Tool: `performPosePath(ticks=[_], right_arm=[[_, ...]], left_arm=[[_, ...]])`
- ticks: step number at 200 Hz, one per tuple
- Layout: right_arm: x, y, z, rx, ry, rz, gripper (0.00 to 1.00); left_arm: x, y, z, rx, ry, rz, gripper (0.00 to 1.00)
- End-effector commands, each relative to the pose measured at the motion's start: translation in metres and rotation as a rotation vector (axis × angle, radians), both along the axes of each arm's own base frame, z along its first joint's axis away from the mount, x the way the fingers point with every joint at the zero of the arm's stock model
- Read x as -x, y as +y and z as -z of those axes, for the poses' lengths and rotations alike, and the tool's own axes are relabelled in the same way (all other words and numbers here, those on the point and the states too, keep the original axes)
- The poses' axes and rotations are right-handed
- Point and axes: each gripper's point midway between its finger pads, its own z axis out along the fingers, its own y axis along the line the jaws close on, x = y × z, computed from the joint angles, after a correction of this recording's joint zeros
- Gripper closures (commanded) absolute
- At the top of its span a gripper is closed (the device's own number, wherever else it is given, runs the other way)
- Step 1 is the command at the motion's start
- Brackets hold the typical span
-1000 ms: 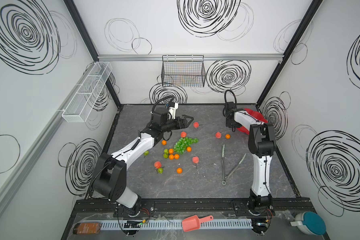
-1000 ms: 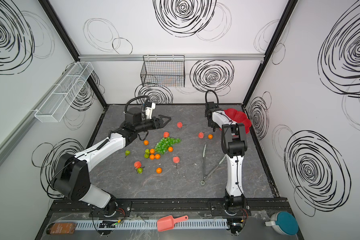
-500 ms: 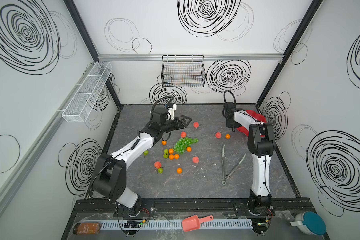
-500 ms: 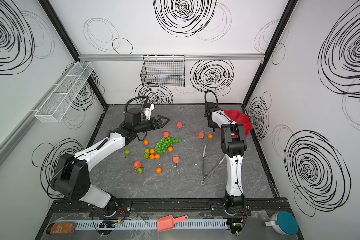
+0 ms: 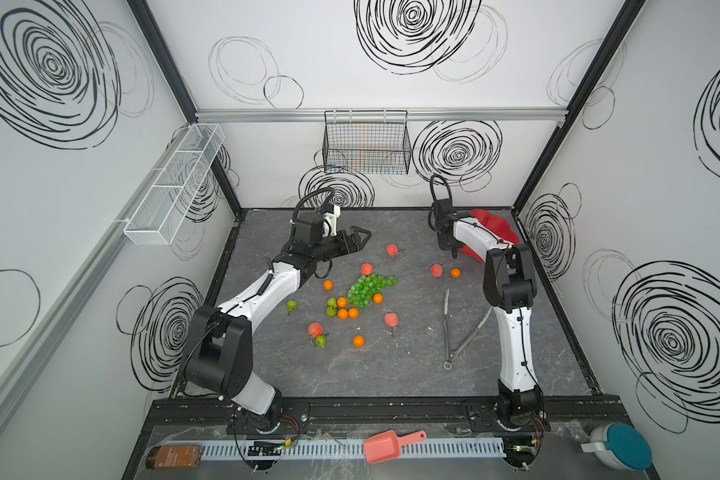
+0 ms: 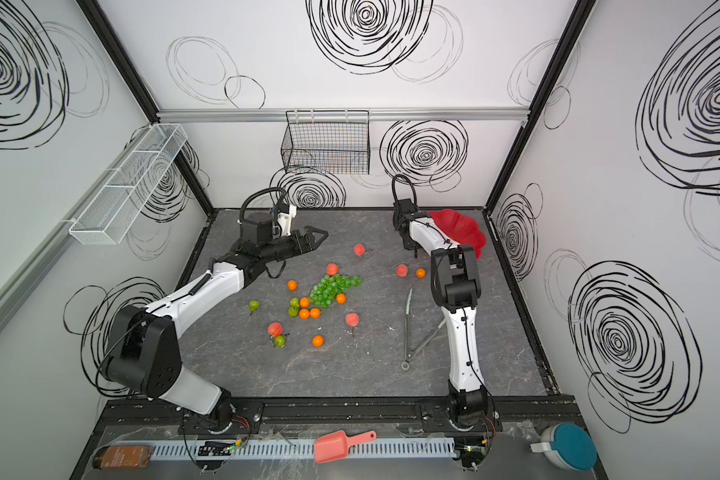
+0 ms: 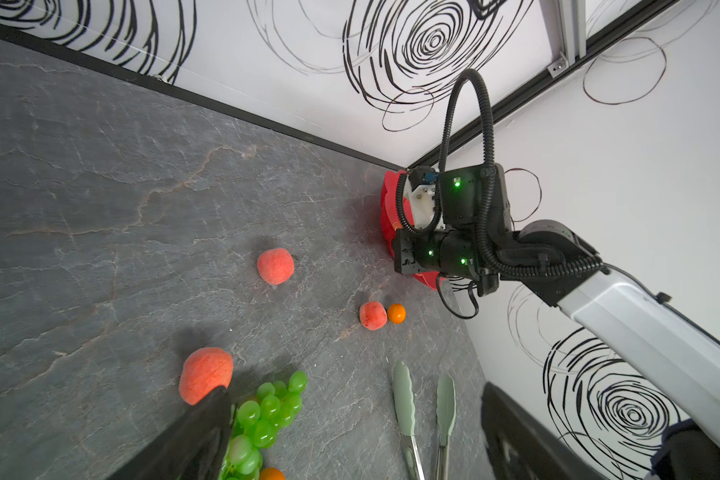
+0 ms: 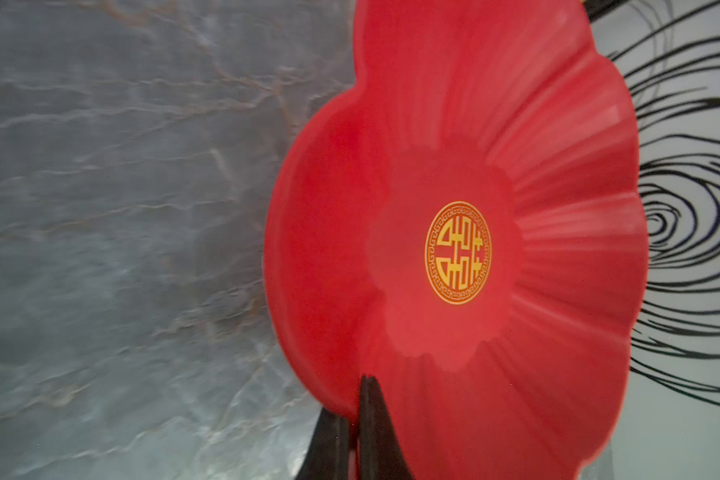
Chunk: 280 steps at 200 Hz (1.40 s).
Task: Place and organize the fake fruits in the fruit bowl
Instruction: 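Carry the red bowl toward the fruit pile and set it down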
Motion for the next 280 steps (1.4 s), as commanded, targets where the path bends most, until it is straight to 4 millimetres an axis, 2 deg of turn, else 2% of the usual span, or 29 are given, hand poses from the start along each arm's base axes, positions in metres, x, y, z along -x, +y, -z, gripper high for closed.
performPosePath(ticks=[1,32,58,106,137,169,210,280], right_arm=[[-0.007,0.041,0.006,-0.012,0.019,-0.131,1.00],[-0.009,0.084,0.008,0.002,0.024,-0.282,1.00],[-0.008,0.113,0.009,0.003,0.027,-0.399,1.00],[0.009,0.146,0.018,-0.021,0.068,-0.548,1.00],[0.024,0.169,0.015,-0.042,0.073,-0.646,1.00],[0.039,0.185,0.011,-0.064,0.077,-0.712,1.00],[0.059,0.198,0.003,-0.100,0.078,-0.772,1.00],[0.107,0.218,0.005,-0.125,0.119,-0.881,1.00]], left_arm=[[-0.007,0.008,-0.011,0.001,-0.035,-0.020,0.04],[-0.010,0.017,-0.012,0.014,-0.034,-0.036,0.04],[-0.011,0.022,-0.011,0.024,-0.031,-0.046,0.04],[-0.002,0.020,-0.012,-0.005,-0.039,-0.037,0.04],[0.020,0.019,0.010,0.012,0.017,-0.012,0.04],[0.041,0.035,0.025,0.010,0.043,-0.047,0.04],[0.060,0.055,0.036,-0.016,0.065,-0.074,0.04],[0.087,0.070,0.047,-0.088,0.111,-0.093,0.04]])
